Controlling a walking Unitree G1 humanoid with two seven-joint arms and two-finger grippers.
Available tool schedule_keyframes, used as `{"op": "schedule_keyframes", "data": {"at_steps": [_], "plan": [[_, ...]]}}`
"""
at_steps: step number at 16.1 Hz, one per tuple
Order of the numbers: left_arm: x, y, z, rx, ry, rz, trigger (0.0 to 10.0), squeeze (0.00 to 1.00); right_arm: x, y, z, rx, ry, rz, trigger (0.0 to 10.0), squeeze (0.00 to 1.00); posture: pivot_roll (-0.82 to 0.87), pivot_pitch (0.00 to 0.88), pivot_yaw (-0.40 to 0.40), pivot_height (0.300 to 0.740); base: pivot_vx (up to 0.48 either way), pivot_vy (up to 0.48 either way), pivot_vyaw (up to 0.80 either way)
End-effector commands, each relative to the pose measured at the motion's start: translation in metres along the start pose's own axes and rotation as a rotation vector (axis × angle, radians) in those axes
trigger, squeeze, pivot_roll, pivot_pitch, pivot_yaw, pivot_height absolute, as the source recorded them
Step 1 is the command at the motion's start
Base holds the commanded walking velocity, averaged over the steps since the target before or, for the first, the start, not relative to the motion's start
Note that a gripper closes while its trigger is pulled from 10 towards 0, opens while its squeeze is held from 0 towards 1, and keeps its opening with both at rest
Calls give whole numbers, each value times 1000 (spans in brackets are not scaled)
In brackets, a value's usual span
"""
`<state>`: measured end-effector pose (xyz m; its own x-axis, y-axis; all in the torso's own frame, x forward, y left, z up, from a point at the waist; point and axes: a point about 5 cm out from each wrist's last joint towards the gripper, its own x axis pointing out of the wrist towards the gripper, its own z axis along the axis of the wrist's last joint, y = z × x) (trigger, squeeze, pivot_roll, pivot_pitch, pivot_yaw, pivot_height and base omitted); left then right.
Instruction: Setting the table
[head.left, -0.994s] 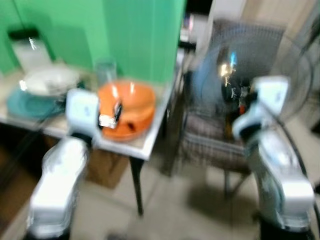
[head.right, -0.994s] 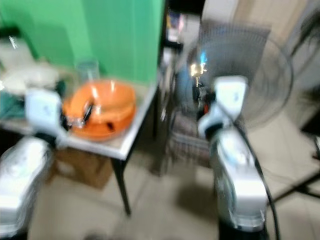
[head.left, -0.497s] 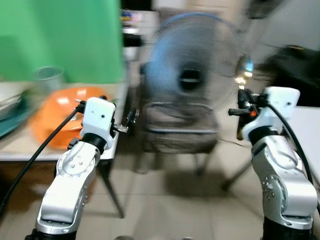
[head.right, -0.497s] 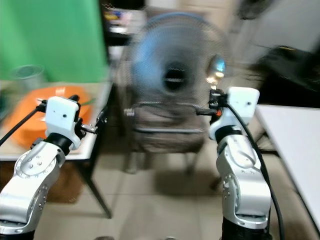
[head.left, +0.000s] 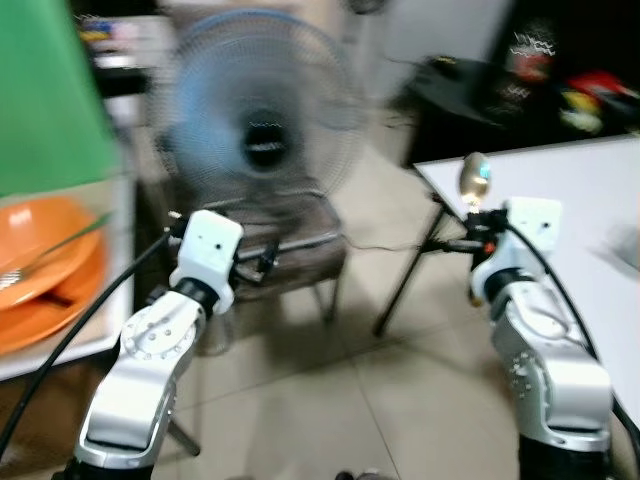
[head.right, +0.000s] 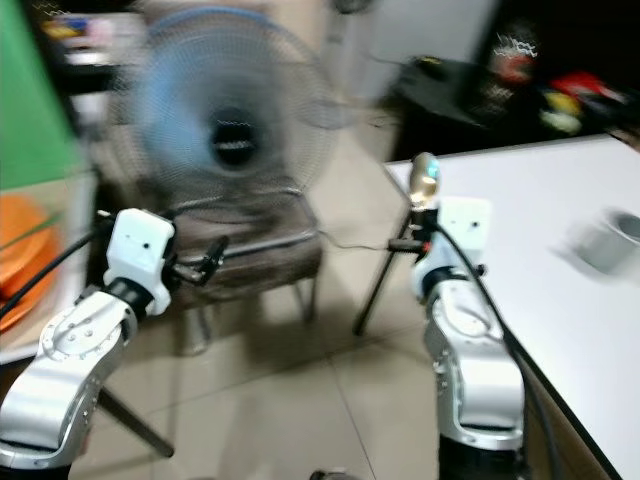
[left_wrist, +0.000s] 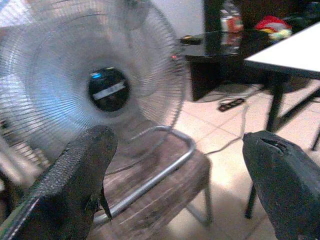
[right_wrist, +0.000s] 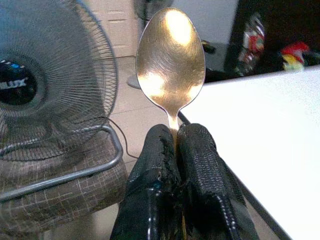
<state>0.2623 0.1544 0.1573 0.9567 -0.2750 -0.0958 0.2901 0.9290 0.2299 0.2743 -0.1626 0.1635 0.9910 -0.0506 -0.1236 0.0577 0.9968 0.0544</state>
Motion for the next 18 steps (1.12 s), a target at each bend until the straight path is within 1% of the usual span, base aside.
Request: {"op": "schedule_keyframes", "data": {"at_steps": [1,2,3,4,6,8,9,11,13,15,18], "plan": [[1,-4,-2,-4,8,-6,10000,0,-1,-7,0,2,2,-31,10000,0,130,0,-26,740,0,0,-781],[2,-5,-3,34,22,-13,10000,0,-1,-7,1,6,-3,-33,10000,0,130,0,-27,740,0,0,-781],[2,-4,-5,24,20,-6,10000,0,0,-7,3,-46,-15,-34,10000,0,115,0,-22,740,0,0,-781],[4,-3,-4,12,-4,3,10000,0,0,-5,5,-47,-17,-32,10000,0,108,0,-12,740,0,0,-775],[8,-2,3,-12,-56,11,10000,0,-1,-6,6,-29,-21,-32,10000,0,109,0,-19,740,0,0,-775],[10,4,4,-10,-57,52,10000,0,-1,-9,2,-4,-2,-63,10000,0,110,0,-16,740,0,0,-772],[10,3,4,1,-55,50,10000,0,-1,-9,0,-3,7,-62,10000,0,110,0,-16,740,0,0,-775],[11,6,0,2,-35,86,10000,0,-1,-8,-1,-3,11,-62,10000,0,114,0,-19,740,0,0,-772],[11,7,1,5,-42,91,10000,0,0,-6,-2,5,19,-59,10000,0,115,0,-22,740,0,264,-766],[14,9,0,-2,-37,99,10000,0,0,-4,-1,8,20,-60,10000,0,104,0,-7,740,0,349,-763],[15,8,1,7,-39,77,10000,0,-3,-5,-4,36,27,-69,10000,0,89,0,11,740,0,394,-763]]}}
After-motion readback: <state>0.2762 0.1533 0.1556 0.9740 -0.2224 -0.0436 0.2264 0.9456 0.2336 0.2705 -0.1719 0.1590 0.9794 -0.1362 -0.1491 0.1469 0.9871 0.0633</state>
